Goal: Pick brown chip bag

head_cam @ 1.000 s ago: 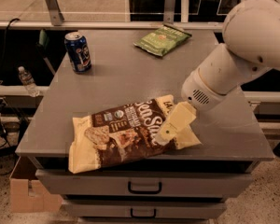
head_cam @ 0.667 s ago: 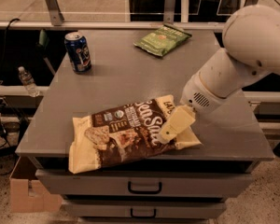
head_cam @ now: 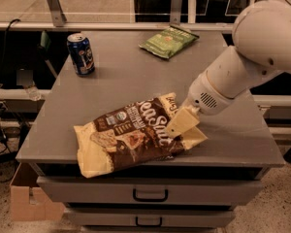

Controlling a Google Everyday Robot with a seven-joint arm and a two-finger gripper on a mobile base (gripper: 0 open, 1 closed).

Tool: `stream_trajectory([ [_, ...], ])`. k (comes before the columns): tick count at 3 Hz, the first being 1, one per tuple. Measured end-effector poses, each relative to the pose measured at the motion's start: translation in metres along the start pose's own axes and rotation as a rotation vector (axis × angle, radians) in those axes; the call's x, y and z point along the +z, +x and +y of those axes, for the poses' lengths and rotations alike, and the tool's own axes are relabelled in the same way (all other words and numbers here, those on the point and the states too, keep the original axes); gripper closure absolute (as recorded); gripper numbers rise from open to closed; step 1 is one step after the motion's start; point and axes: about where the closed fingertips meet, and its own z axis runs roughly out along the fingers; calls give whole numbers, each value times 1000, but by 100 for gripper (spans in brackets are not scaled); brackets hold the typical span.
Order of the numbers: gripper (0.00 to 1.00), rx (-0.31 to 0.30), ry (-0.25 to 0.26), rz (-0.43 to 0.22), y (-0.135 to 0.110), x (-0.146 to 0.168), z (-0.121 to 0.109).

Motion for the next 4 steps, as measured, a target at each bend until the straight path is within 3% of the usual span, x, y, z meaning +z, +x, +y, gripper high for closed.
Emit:
stream_trajectory([
  [1, 87, -28, -6, -45, -19, -7, 4],
  [2, 100, -85, -35, -166, -59, -24, 8],
  [3, 100, -193, -84, -358, -121, -68, 25],
  [4, 100, -316, -55, -509, -172, -127, 40],
])
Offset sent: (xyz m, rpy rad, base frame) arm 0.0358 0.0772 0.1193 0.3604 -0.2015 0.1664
